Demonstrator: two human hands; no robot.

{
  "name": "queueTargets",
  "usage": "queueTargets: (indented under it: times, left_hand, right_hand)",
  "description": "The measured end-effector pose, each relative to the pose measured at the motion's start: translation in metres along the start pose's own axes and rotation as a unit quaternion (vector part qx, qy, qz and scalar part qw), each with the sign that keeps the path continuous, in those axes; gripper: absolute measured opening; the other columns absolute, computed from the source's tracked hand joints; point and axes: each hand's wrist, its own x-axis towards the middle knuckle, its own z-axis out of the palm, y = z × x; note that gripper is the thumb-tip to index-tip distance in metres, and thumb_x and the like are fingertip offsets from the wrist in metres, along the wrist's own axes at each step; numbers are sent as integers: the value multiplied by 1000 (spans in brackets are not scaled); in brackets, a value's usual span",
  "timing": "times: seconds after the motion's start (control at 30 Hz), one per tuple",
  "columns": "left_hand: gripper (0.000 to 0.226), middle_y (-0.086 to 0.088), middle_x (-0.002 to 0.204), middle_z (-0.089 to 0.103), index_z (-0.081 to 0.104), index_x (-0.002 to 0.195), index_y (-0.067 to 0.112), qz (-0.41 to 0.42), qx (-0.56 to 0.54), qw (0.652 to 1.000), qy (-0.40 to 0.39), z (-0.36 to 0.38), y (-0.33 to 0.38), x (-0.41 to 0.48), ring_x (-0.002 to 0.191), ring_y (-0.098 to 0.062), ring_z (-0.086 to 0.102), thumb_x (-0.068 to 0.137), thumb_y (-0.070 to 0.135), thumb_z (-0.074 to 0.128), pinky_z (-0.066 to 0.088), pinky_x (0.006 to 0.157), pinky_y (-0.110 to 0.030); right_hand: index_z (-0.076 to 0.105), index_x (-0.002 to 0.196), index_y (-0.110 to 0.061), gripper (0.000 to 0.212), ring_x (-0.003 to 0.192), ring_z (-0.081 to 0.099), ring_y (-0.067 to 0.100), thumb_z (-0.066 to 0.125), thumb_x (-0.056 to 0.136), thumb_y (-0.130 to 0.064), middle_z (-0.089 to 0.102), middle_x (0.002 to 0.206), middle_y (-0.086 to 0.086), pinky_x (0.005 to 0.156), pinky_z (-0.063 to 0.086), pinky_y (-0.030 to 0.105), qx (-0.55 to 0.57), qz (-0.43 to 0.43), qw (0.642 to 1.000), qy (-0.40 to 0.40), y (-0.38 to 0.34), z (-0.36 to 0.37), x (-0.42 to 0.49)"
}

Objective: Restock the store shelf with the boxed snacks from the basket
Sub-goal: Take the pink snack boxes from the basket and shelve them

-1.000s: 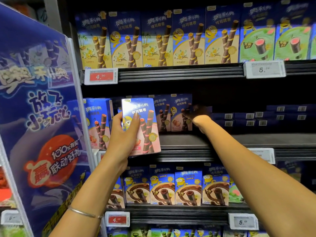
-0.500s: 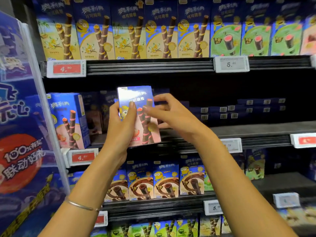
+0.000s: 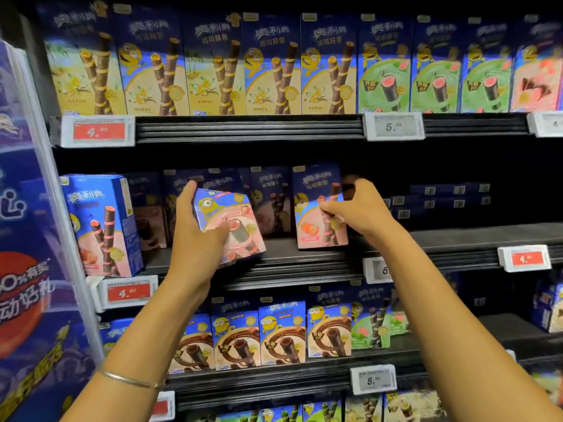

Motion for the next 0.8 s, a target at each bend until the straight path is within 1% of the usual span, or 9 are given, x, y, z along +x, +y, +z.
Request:
queueTargets:
  times: [0.07, 0.13, 0.17, 0.23, 0.3, 0.47, 0.57, 0.67, 0.8]
  left_hand:
    - [95, 23, 110, 70, 21, 163, 40, -8, -4, 1000, -6, 0, -2, 0, 83, 7, 73, 95, -11, 64, 56, 57, -14]
    - [101, 16, 103, 75, 11, 165, 39, -27, -1, 1000, -11, 1, -3, -1, 81, 1, 76, 95, -7, 67, 56, 54, -15]
    - [98, 11, 107, 76, 12, 165, 34, -35, 4, 999, -14, 1, -2, -1, 82, -1, 76, 95, -6, 67, 55, 54, -16]
    - [79, 2, 118, 75, 31, 158, 23, -46, 13, 999, -24, 2, 0, 1, 90, -8, 77, 95, -6, 67, 57, 55, -19]
    - [64, 1, 120, 75, 46, 145, 22, -48, 19, 998, -35, 3, 1, 3, 95, -16, 78, 93, -8, 68, 58, 57, -22]
    - [62, 3, 117, 77, 48, 144, 20, -51, 1, 998, -42, -1, 4, 5, 92, -14, 79, 94, -9, 68, 60, 59, -24]
    - [60, 5, 114, 78, 47, 146, 20, -55, -13, 998, -35, -8, 4, 8, 95, -14, 79, 96, -7, 66, 61, 61, -25]
    - [59, 8, 109, 79, 47, 146, 19, -52, -17, 998, -29, -15, 3, 10, 95, -13, 79, 97, -7, 66, 62, 61, -25]
    - [59, 8, 109, 80, 48, 146, 21, -51, -17, 998, -26, -20, 1, 10, 95, -14, 79, 96, -9, 65, 61, 62, -26]
  right_hand:
    - [58, 104, -13, 38, 94, 64, 25, 84, 80, -27, 66, 104, 4, 78, 51, 33, -89, -18, 995, 49, 12, -5, 17]
    - [61, 113, -16, 39, 99, 60, 24, 82, 82, -27, 66, 109, 5, 79, 42, 26, -116, -44, 989, 83, 22, -6, 31]
    - [61, 119, -14, 42, 103, 61, 26, 81, 83, -23, 66, 115, 7, 79, 41, 24, -115, -48, 989, 84, 26, -4, 39]
    - [58, 128, -11, 48, 106, 62, 27, 79, 86, -19, 65, 125, 11, 78, 42, 21, -132, -37, 988, 70, 31, 2, 51]
    - [52, 136, -11, 52, 115, 60, 32, 74, 90, -20, 60, 132, 14, 89, 49, 29, -170, -16, 984, 48, 34, 11, 62]
    - [43, 142, -13, 54, 121, 57, 41, 67, 96, -26, 59, 134, 20, 100, 50, 46, -241, 30, 970, 6, 31, 28, 77]
    - [44, 141, -12, 50, 124, 56, 41, 64, 98, -29, 58, 136, 19, 102, 49, 43, -244, 38, 969, -3, 31, 37, 81]
    - [44, 142, -11, 52, 125, 56, 39, 66, 96, -22, 57, 138, 19, 101, 49, 41, -252, 36, 967, -16, 32, 46, 84]
    - [48, 139, -6, 49, 123, 57, 42, 62, 98, -28, 57, 136, 22, 97, 48, 42, -264, 54, 963, -4, 31, 48, 80]
